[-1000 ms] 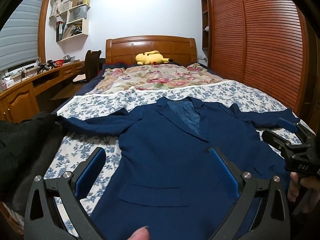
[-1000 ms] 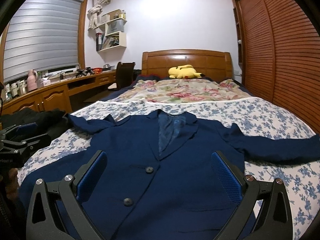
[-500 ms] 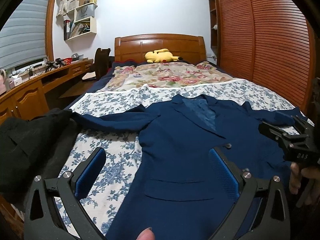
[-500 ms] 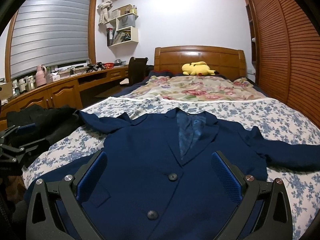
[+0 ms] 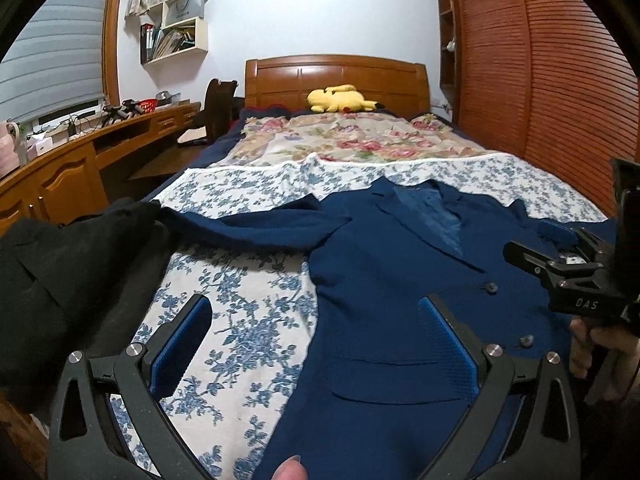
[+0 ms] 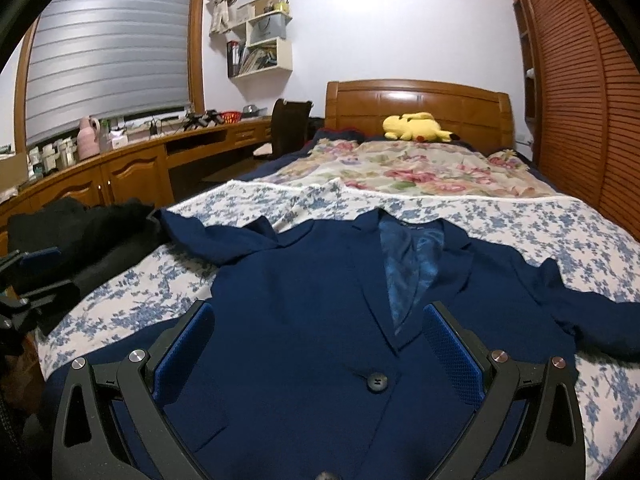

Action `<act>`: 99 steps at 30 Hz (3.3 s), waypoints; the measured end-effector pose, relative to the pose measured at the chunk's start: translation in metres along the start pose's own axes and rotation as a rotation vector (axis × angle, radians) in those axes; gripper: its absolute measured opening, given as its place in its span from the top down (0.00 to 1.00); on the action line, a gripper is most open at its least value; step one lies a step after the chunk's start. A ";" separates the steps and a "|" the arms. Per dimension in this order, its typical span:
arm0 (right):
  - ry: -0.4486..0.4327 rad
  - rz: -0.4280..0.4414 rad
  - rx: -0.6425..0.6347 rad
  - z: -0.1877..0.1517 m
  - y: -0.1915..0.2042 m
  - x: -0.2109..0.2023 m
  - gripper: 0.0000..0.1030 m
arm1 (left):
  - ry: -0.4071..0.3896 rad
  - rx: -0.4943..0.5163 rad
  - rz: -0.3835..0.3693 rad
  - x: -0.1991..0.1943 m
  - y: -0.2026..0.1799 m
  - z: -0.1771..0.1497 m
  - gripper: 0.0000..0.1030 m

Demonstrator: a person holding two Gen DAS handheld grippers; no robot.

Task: Fold large clothes
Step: 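Move the left gripper to the jacket sleeve cuff and close on it, then lift the held sleeve with the left gripper and fold it across the jacket front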

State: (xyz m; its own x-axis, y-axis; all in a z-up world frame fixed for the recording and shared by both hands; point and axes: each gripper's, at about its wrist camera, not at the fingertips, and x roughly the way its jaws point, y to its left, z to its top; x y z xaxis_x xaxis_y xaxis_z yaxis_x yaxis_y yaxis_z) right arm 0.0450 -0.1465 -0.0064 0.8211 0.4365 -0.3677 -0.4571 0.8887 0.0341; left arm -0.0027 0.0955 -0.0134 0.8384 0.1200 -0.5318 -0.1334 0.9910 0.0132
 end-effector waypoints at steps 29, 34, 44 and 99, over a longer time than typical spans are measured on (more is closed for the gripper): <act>0.170 0.027 -0.018 -0.012 -0.007 0.056 0.00 | 0.195 -0.172 -0.101 0.148 0.093 0.048 0.23; 0.168 0.024 -0.021 -0.013 -0.007 0.057 0.00 | 0.233 -0.231 -0.107 0.181 0.110 0.050 0.28; 0.172 0.026 -0.021 -0.014 -0.008 0.058 0.00 | 0.261 -0.334 -0.056 0.220 0.139 0.059 0.53; 0.154 0.060 -0.041 -0.004 -0.007 0.034 0.00 | 0.330 -0.129 0.022 0.189 0.115 0.029 0.45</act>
State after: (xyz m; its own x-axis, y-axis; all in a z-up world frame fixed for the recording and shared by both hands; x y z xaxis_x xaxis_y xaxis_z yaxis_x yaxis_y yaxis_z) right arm 0.0752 -0.1382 -0.0229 0.7314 0.4593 -0.5040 -0.5199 0.8539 0.0237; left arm 0.1555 0.2339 -0.0879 0.6209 0.0949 -0.7781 -0.2332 0.9700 -0.0678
